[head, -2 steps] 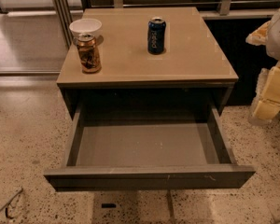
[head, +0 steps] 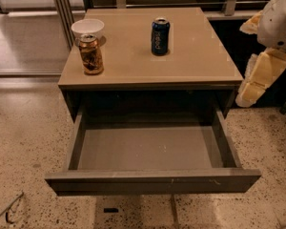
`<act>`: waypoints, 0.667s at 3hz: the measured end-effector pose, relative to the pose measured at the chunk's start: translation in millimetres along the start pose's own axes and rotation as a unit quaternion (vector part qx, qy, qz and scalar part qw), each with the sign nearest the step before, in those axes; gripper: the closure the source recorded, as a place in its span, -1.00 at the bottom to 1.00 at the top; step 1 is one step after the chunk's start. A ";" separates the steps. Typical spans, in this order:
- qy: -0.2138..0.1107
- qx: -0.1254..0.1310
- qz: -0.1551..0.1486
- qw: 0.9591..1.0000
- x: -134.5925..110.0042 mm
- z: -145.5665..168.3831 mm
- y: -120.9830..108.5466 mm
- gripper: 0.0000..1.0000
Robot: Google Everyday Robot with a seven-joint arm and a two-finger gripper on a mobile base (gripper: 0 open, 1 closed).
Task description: Place pepsi can into top drawer
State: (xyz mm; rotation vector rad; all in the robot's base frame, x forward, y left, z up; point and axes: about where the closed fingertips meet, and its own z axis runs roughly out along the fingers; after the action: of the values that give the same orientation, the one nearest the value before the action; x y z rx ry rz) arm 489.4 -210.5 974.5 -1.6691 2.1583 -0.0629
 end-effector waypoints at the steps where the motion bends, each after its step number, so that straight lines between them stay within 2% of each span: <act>1: -0.042 0.024 0.012 0.999 -13.6 31.5 -42.3 -1.00; 2: -0.091 0.058 0.030 0.994 -34.0 62.1 -84.8 -1.00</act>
Offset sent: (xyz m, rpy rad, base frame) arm 0.1755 0.0328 -0.0297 0.2797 -0.2733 -0.0778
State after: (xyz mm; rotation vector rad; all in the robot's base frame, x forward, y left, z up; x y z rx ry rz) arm 595.3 -189.6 951.3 -1.4838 2.0266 -0.0173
